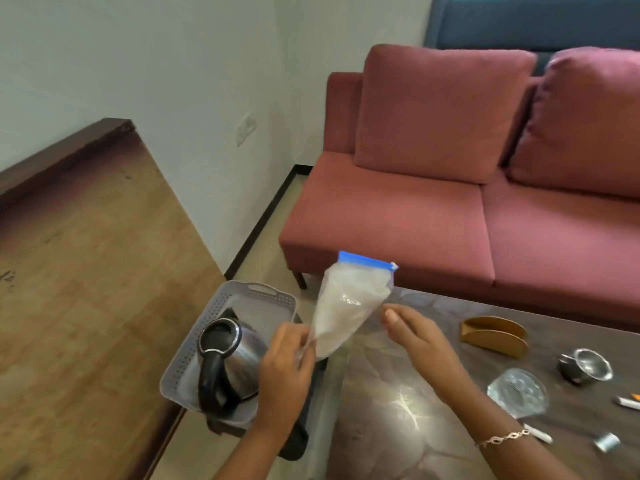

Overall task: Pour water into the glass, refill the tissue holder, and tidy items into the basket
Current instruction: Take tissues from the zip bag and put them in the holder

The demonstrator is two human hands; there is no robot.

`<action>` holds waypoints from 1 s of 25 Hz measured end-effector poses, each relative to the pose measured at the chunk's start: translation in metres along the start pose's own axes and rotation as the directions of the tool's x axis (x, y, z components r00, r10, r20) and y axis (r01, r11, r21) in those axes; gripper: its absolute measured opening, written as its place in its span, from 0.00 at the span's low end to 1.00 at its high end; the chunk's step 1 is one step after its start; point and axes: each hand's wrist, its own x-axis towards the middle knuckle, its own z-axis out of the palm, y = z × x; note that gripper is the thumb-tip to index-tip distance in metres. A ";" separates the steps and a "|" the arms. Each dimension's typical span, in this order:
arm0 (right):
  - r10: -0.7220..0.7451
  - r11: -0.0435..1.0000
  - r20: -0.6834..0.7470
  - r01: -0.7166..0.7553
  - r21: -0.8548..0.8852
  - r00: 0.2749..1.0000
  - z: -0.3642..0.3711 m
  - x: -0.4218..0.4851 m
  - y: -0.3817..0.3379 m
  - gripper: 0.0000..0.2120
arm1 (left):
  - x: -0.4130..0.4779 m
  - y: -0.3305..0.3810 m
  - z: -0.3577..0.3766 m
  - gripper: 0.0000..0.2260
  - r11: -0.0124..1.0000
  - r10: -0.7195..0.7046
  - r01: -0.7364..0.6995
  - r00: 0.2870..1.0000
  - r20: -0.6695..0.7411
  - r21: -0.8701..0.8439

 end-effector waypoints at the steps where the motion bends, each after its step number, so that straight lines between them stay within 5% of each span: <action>1: 0.123 0.977 -0.004 -0.120 0.173 0.992 -0.005 -0.003 -0.008 0.16 | -0.008 0.001 0.006 0.01 0.997 0.066 -0.066 0.998 -0.008 0.045; 4: 0.425 0.819 -0.109 -0.331 0.470 0.898 -0.095 -0.069 0.014 0.29 | -0.060 0.066 0.060 0.04 0.923 0.368 -0.381 0.916 0.158 0.057; 9: 0.446 0.855 -0.088 -0.395 0.336 0.891 -0.114 -0.072 0.025 0.07 | -0.076 0.060 0.071 0.03 0.758 0.601 -0.645 0.749 0.279 0.099; 12: 0.403 0.905 -0.143 -0.369 0.212 0.904 -0.131 -0.084 0.038 0.06 | -0.092 0.074 0.079 0.09 0.748 0.603 -0.663 0.701 0.382 0.035; 14: 0.297 0.953 -0.179 -0.302 -0.001 0.938 -0.138 -0.093 0.042 0.08 | -0.092 0.089 0.084 0.16 0.836 0.522 -0.546 0.762 0.384 -0.054; 18: 0.051 0.865 -0.151 -0.119 -0.488 0.987 -0.148 -0.112 0.043 0.12 | -0.063 0.141 0.098 0.07 0.958 0.234 -0.172 0.931 0.280 -0.229; 22: -0.079 0.774 -0.136 -0.025 -0.632 0.988 -0.153 -0.126 0.046 0.07 | -0.038 0.174 0.120 0.12 0.903 0.026 0.124 0.940 0.341 -0.411; 25: -0.163 0.756 -0.141 0.032 -0.653 0.976 -0.162 -0.130 0.053 0.08 | -0.039 0.178 0.132 0.06 0.784 -0.099 0.323 0.908 0.407 -0.530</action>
